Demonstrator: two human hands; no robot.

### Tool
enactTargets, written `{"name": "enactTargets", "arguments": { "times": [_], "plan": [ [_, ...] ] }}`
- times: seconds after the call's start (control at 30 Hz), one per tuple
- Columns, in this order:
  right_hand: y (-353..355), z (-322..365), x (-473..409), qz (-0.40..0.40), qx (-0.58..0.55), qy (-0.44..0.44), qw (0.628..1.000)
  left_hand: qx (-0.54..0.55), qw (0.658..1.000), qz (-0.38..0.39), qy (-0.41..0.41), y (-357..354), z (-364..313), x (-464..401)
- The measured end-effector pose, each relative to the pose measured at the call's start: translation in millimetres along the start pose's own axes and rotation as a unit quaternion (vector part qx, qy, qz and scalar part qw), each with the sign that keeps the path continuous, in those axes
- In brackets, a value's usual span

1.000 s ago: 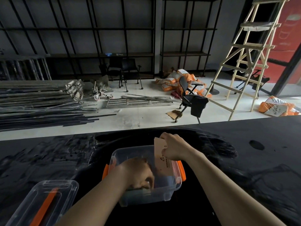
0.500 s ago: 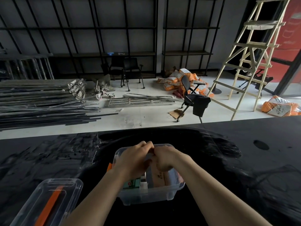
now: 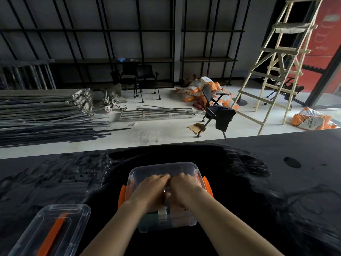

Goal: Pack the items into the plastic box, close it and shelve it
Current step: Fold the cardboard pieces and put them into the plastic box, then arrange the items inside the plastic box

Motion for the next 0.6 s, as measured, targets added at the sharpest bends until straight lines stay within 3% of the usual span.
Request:
{"name": "enactTargets", "arguments": {
  "times": [0.13, 0.2, 0.3, 0.33, 0.43, 0.6],
  "plan": [
    [17, 2, 9, -0.177, 0.016, -0.024, 0.984, -0.019, 1.0, 0.01, -0.004, -5, 2, -4],
    [15, -8, 27, -0.065, 0.04, -0.122, 0.99, -0.049, 0.997, 0.051, -0.001, -14, 0, -5],
    [7, -1, 26, 0.0, 0.054, 0.066, 0.996, -0.044, 0.993, 0.106, -0.01, -23, 2, -6],
    [1, -3, 29, 0.023, 0.063, 0.087, 0.994, -0.033, 0.993, 0.111, -0.018, -22, 5, -6],
    [-5, -5, 23, 0.053, 0.054, 0.08, 0.994, -0.014, 0.994, 0.104, -0.02, -12, 10, -5],
    [-10, -8, 11, 0.102, 0.058, 0.057, 0.991, -0.091, 0.992, 0.081, -0.011, -4, 4, -5]
  ]
}}
Point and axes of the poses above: each hand's wrist, its own x-axis away from the middle knuckle, its own y-axis out of the back of the hand, z = x × y, the point moved 5 cm from there along -x, towards the middle knuckle, and after that the axes turned 15 degrees about z, right-handed, at the moved point
